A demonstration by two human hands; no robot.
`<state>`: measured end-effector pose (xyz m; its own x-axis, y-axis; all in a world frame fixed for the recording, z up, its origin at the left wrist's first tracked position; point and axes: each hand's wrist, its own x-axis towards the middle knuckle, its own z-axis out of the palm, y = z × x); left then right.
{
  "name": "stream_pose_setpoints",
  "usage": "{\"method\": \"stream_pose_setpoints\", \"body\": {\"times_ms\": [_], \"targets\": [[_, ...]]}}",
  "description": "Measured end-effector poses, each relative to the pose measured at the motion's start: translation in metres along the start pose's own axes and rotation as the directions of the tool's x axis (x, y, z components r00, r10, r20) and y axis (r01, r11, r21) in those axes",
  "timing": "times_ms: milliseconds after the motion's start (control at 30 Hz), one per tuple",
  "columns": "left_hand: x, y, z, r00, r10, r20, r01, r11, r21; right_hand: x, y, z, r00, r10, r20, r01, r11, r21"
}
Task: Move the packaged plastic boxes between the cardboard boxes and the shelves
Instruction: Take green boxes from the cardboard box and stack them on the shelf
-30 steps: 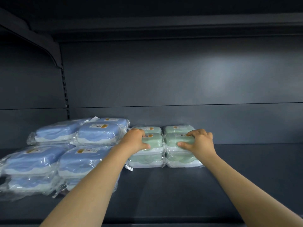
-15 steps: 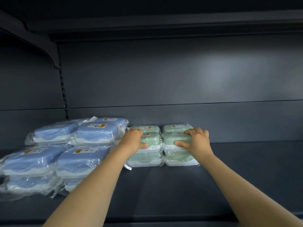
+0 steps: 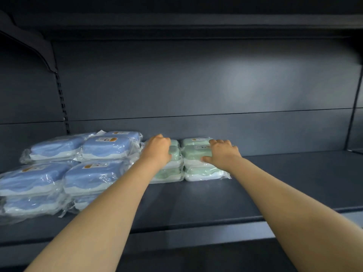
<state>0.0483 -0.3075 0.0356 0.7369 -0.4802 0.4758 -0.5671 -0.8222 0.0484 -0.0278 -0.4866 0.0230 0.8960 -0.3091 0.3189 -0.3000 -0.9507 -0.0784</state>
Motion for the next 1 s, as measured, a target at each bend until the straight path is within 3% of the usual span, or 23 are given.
{"method": "stream_pose_setpoints", "body": {"times_ms": [167,433,633,833,1000], "targets": [[-0.016,0.017,-0.041,0.995,0.016,0.097,-0.017,1.000,0.015,-0.035,0.015,-0.033,0.989,-0.115,0.088,0.126,0.983,-0.133],[-0.090,0.076,-0.098,0.994,0.099,0.042,-0.097,0.995,-0.037,-0.135,0.053,-0.093,0.981,-0.173,0.088,0.189,0.955,-0.229],[-0.187,0.155,-0.098,0.994,0.110,0.025,-0.109,0.993,-0.052,-0.238,0.121,-0.114,0.979,-0.180,0.096,0.198,0.952,-0.234],[-0.281,0.252,-0.101,0.990,0.046,-0.136,-0.062,0.991,-0.121,-0.338,0.198,-0.117,0.978,-0.210,0.003,0.205,0.955,-0.214],[-0.352,0.332,-0.077,1.000,0.002,-0.024,-0.005,0.991,-0.133,-0.408,0.256,-0.102,0.978,-0.194,0.078,0.205,0.962,-0.182]]}}
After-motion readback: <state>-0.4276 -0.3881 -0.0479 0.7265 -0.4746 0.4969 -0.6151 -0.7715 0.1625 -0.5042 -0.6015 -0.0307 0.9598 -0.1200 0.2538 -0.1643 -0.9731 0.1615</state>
